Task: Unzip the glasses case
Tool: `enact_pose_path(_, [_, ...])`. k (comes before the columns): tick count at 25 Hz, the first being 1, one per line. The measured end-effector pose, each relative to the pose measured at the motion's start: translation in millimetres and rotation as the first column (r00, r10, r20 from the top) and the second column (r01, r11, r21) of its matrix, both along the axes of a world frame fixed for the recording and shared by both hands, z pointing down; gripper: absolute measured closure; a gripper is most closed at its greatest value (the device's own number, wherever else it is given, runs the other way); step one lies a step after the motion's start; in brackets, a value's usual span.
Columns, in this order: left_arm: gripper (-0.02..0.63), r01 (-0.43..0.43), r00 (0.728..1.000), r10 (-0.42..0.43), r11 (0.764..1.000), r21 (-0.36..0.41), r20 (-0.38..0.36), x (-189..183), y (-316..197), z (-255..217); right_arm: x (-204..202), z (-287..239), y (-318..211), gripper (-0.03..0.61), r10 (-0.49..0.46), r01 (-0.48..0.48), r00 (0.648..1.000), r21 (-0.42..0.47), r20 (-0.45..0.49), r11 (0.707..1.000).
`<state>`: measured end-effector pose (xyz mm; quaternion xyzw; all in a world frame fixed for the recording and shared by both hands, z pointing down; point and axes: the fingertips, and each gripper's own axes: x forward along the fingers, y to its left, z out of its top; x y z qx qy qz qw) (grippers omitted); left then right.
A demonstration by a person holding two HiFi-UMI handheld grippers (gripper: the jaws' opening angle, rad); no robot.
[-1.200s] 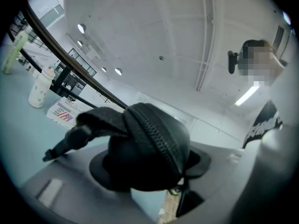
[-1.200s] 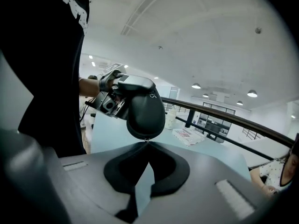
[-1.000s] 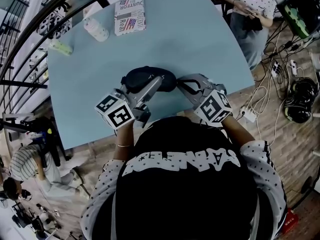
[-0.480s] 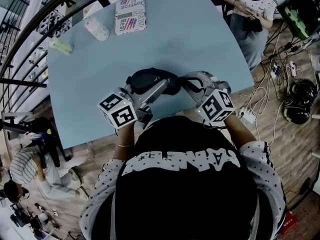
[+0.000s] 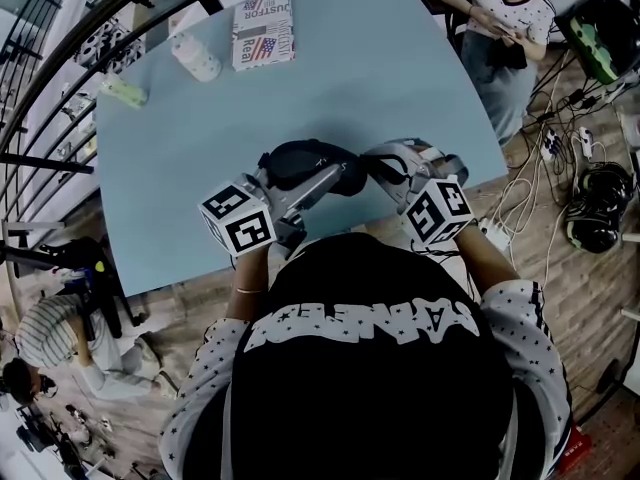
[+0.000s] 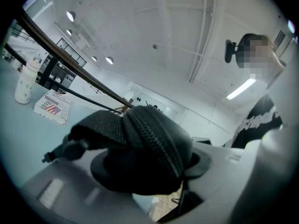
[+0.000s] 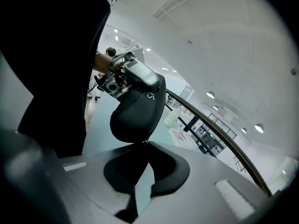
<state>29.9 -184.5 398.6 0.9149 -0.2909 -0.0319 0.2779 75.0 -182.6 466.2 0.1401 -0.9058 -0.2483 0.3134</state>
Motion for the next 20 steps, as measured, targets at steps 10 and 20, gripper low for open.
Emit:
enact_pose_path(10, [0.614, -0.052, 0.999, 0.052, 0.999, -0.011, 0.013, 10.6, 2.7, 4.8, 3.4, 0.8, 0.4, 0.574, -0.058, 0.065, 0.994, 0.075, -0.091, 0.995])
enact_pose_path(20, [0.614, -0.092, 0.996, 0.092, 0.995, -0.032, 0.011, 16.4, 8.1, 8.9, 0.8, -1.9, 1.8, 0.574, -0.112, 0.142, 0.977, 0.157, -0.181, 0.977])
